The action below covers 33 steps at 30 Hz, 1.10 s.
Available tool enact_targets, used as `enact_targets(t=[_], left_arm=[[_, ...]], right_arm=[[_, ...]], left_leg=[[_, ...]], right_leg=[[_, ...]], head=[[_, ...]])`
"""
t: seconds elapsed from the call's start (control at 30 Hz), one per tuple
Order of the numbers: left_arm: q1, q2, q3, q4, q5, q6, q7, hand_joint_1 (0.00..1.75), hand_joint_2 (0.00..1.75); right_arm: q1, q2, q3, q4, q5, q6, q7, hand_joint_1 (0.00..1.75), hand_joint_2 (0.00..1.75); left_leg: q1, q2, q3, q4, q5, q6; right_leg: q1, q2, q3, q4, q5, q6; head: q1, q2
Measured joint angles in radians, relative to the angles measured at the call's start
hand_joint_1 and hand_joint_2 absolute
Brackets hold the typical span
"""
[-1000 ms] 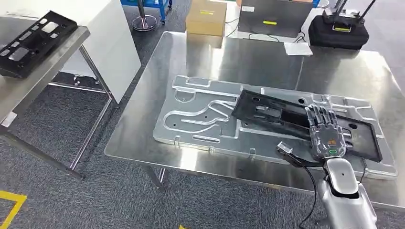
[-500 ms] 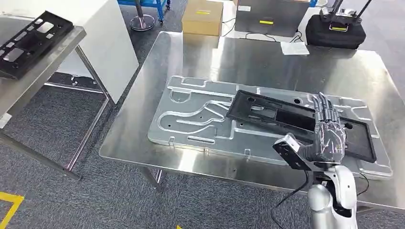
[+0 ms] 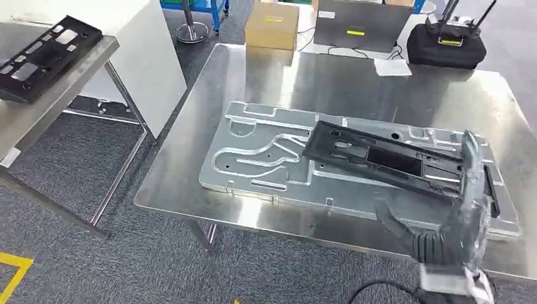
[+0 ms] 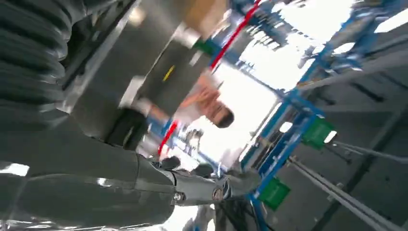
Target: Take the parts from the cabinet and place them on the table.
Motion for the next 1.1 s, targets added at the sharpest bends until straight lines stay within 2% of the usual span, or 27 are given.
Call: enact_targets(t=[0.07, 0.1, 0.13, 0.2, 0.23, 0.27, 0.3, 0.33, 0.4, 0.43, 0.47, 0.57, 0.6, 0.63, 0.67, 0.7, 0.73, 0.77, 0.8, 0.83, 0.87, 0.9, 0.93, 0.97, 1.0, 1.03, 1.1], left_arm=[[0.004, -0.003, 0.015, 0.0, 0.012, 0.0, 0.003, 0.0, 0.0], [0.005, -0.005, 0.021, 0.0, 0.019, 0.0, 0.005, 0.0, 0.0], [0.006, -0.008, 0.025, 0.0, 0.023, -0.001, 0.007, 0.0, 0.0], [0.005, -0.011, 0.035, 0.0, 0.032, -0.001, 0.01, 0.0, 0.0], [0.004, -0.013, 0.04, 0.0, 0.038, -0.001, 0.011, 0.0, 0.0], [0.005, -0.015, 0.044, 0.0, 0.041, -0.002, 0.011, 0.0, 0.0], [0.005, -0.017, 0.047, 0.0, 0.045, -0.002, 0.013, 0.0, 0.0], [0.004, -0.02, 0.049, 0.0, 0.048, -0.002, 0.014, 0.0, 0.0], [0.001, -0.023, 0.053, -0.002, 0.052, -0.003, 0.014, 0.0, 0.0], [-0.003, -0.023, 0.056, -0.004, 0.055, -0.003, 0.015, 0.0, 0.0], [-0.005, -0.026, 0.057, -0.005, 0.058, -0.003, 0.016, 0.0, 0.0], [-0.003, -0.029, 0.065, -0.006, 0.06, -0.003, 0.018, 0.0, 0.0], [-0.004, -0.035, 0.066, -0.007, 0.06, -0.003, 0.019, 0.0, 0.0], [-0.006, -0.038, 0.066, -0.008, 0.06, -0.004, 0.019, 0.0, 0.0], [-0.007, -0.04, 0.066, -0.009, 0.06, -0.004, 0.019, 0.0, 0.0], [-0.006, -0.04, 0.066, -0.01, 0.06, -0.004, 0.019, 0.0, 0.0], [-0.005, -0.042, 0.067, -0.01, 0.06, -0.005, 0.019, 0.0, 0.0], [-0.006, -0.044, 0.068, -0.011, 0.061, -0.006, 0.019, 0.0, 0.0], [-0.006, -0.047, 0.069, -0.011, 0.061, -0.006, 0.019, 0.0, 0.0], [-0.007, -0.047, 0.07, -0.011, 0.061, -0.006, 0.019, 0.0, 0.0], [-0.007, -0.05, 0.071, -0.011, 0.061, -0.006, 0.019, 0.0, 0.0], [-0.006, -0.052, 0.071, -0.011, 0.062, -0.006, 0.019, 0.0, 0.0], [-0.006, -0.053, 0.071, -0.011, 0.064, -0.006, 0.02, 0.0, 0.0], [-0.006, -0.052, 0.071, -0.013, 0.064, -0.005, 0.021, 0.0, 0.0], [-0.006, -0.053, 0.071, -0.015, 0.064, -0.003, 0.023, 0.0, 0.0], [-0.007, -0.053, 0.071, -0.016, 0.065, -0.003, 0.024, 0.0, 0.0], [-0.005, -0.054, 0.071, -0.016, 0.063, -0.003, 0.036, 0.0, 0.0]], right_arm=[[0.074, 0.013, 0.018, -0.053, -0.104, 0.014, -0.034, 0.0, 1.75], [0.106, 0.023, 0.023, -0.076, -0.146, 0.023, -0.053, 0.0, 1.75], [0.135, 0.035, 0.023, -0.096, -0.186, 0.038, -0.074, 0.0, 1.75], [0.193, 0.066, 0.011, -0.121, -0.257, 0.087, -0.11, 0.0, 1.75], [0.213, 0.082, -0.004, -0.126, -0.294, 0.119, -0.12, 0.0, 0.0], [0.234, 0.105, -0.028, -0.128, -0.336, 0.156, -0.127, 0.0, 0.0], [0.251, 0.127, -0.054, -0.13, -0.379, 0.187, -0.131, 0.0, 0.0], [0.269, 0.144, -0.081, -0.13, -0.418, 0.201, -0.137, 0.0, 0.0], [0.296, 0.165, -0.129, -0.13, -0.458, 0.19, -0.147, 0.0, 0.0], [0.305, 0.174, -0.153, -0.13, -0.469, 0.178, -0.149, 0.0, 0.0], [0.314, 0.182, -0.168, -0.129, -0.477, 0.17, -0.15, 0.0, 0.0], [0.333, 0.196, -0.203, -0.127, -0.48, 0.139, -0.149, 0.0, 0.0], [0.338, 0.201, -0.211, -0.126, -0.477, 0.13, -0.149, 0.0, 0.0], [0.343, 0.201, -0.218, -0.124, -0.475, 0.125, -0.149, 0.0, 0.0], [0.347, 0.204, -0.226, -0.121, -0.474, 0.121, -0.148, 0.0, 0.0], [0.348, 0.204, -0.23, -0.119, -0.474, 0.119, -0.147, 0.0, 0.0], [0.349, 0.204, -0.233, -0.117, -0.474, 0.118, -0.146, 0.0, 0.0], [0.35, 0.206, -0.237, -0.112, -0.474, 0.116, -0.142, 0.0, 0.0], [0.352, 0.206, -0.239, -0.109, -0.476, 0.113, -0.139, 0.0, 0.0], [0.354, 0.207, -0.246, -0.105, -0.479, 0.108, -0.135, 0.0, 0.0], [0.355, 0.208, -0.252, -0.1, -0.481, 0.104, -0.133, 0.0, 0.0], [0.356, 0.208, -0.253, -0.096, -0.481, 0.104, -0.132, 0.0, 0.0], [0.356, 0.208, -0.255, -0.094, -0.481, 0.102, -0.132, 0.0, 0.0], [0.355, 0.208, -0.256, -0.091, -0.479, 0.098, -0.126, 0.0, 0.0], [0.358, 0.209, -0.259, -0.089, -0.466, 0.091, -0.124, 0.0, 0.0], [0.359, 0.209, -0.261, -0.085, -0.445, 0.082, -0.118, 0.0, 0.0], [0.358, 0.212, -0.276, -0.07, -0.287, 0.038, -0.09, 0.0, 0.0]], left_leg=[[0.0, -0.002, -0.001, -0.004, 0.007, -0.011], [0.003, 0.001, -0.005, 0.007, -0.011, -0.017], [0.005, 0.003, -0.019, 0.039, -0.057, -0.021], [0.006, 0.003, -0.062, 0.182, -0.162, -0.027], [0.006, 0.003, -0.079, 0.248, -0.197, -0.029], [0.006, 0.003, -0.083, 0.291, -0.215, -0.029], [0.006, 0.003, -0.06, 0.279, -0.208, -0.025], [0.006, 0.003, -0.013, 0.217, -0.182, -0.02], [0.001, 0.002, 0.121, 0.017, -0.12, -0.002], [-0.002, 0.002, 0.156, -0.058, -0.13, 0.005], [-0.009, 0.003, 0.15, -0.053, -0.11, 0.004], [-0.02, 0.003, 0.14, -0.053, -0.088, 0.021], [-0.006, 0.007, 0.134, -0.071, -0.064, 0.027], [-0.008, 0.014, 0.124, -0.075, -0.051, 0.03], [-0.007, 0.016, 0.109, -0.076, -0.038, 0.039], [-0.008, 0.018, 0.093, -0.076, -0.026, 0.041], [-0.008, 0.02, 0.081, -0.075, -0.017, 0.041], [-0.008, 0.023, 0.065, -0.074, -0.005, 0.039], [-0.007, 0.025, 0.05, -0.07, 0.006, 0.037], [-0.006, 0.025, 0.032, -0.066, 0.015, 0.034], [-0.003, 0.025, 0.012, -0.058, 0.022, 0.028], [0.001, 0.025, -0.005, -0.046, 0.029, 0.023], [0.004, 0.025, -0.016, -0.037, 0.032, 0.018], [0.0, 0.025, -0.032, -0.024, 0.035, 0.011], [-0.002, 0.024, -0.038, -0.013, 0.04, 0.005], [-0.002, 0.022, -0.039, -0.012, 0.049, -0.002], [0.0, 0.021, -0.043, -0.017, 0.064, -0.013]], right_leg=[[0.002, -0.001, -0.003, -0.002, 0.008, -0.013], [-0.003, -0.005, -0.008, -0.007, 0.017, -0.026], [-0.002, -0.004, -0.016, -0.007, 0.022, -0.034], [0.0, -0.005, -0.034, -0.006, 0.035, -0.039], [0.002, -0.005, -0.044, -0.006, 0.041, -0.04], [0.005, -0.005, -0.056, -0.004, 0.05, -0.041], [0.006, -0.005, -0.067, -0.004, 0.058, -0.04], [0.009, -0.004, -0.076, -0.003, 0.066, -0.039], [0.012, -0.002, -0.09, -0.004, 0.082, -0.036], [0.011, -0.004, -0.093, -0.003, 0.091, -0.032], [0.012, -0.004, -0.091, -0.008, 0.098, -0.022], [0.002, -0.004, -0.091, -0.022, 0.127, -0.001], [0.005, -0.003, -0.097, -0.02, 0.125, 0.004], [0.002, -0.002, -0.104, -0.008, 0.087, 0.008], [0.003, -0.002, -0.118, 0.043, 0.013, 0.009], [0.002, -0.002, -0.132, 0.114, -0.058, 0.013], [0.001, -0.002, -0.138, 0.173, -0.104, 0.016], [0.0, -0.003, -0.139, 0.237, -0.134, 0.022], [-0.002, -0.003, -0.129, 0.267, -0.122, 0.026], [-0.006, -0.003, -0.109, 0.263, -0.087, 0.029], [-0.01, -0.003, -0.066, 0.224, -0.041, 0.033], [-0.013, -0.003, -0.007, 0.151, -0.008, 0.036], [-0.016, -0.003, 0.048, 0.079, -0.002, 0.038], [-0.015, -0.002, 0.104, -0.014, -0.052, 0.043], [-0.007, 0.002, 0.122, -0.053, -0.068, 0.023], [-0.008, 0.0, 0.112, -0.047, -0.066, 0.018], [-0.004, -0.001, 0.102, -0.042, -0.055, 0.001]], head=[[0.001, 0.0], [0.001, 0.0], [-0.001, 0.0], [0.0, 0.0], [-0.001, 0.0], [0.0, 0.0], [0.0, 0.0], [0.0, 0.0], [-0.001, 0.0], [0.0, 0.0], [0.002, 0.0], [-0.003, 0.0], [-0.002, 0.0], [-0.002, 0.0], [0.001, 0.0], [0.002, 0.0], [0.001, 0.0], [0.002, 0.0], [0.001, 0.0], [0.002, 0.0], [0.001, 0.0], [0.001, 0.0], [0.002, 0.0], [0.002, 0.0], [0.0, 0.0], [0.0, 0.0], [0.001, 0.0]])
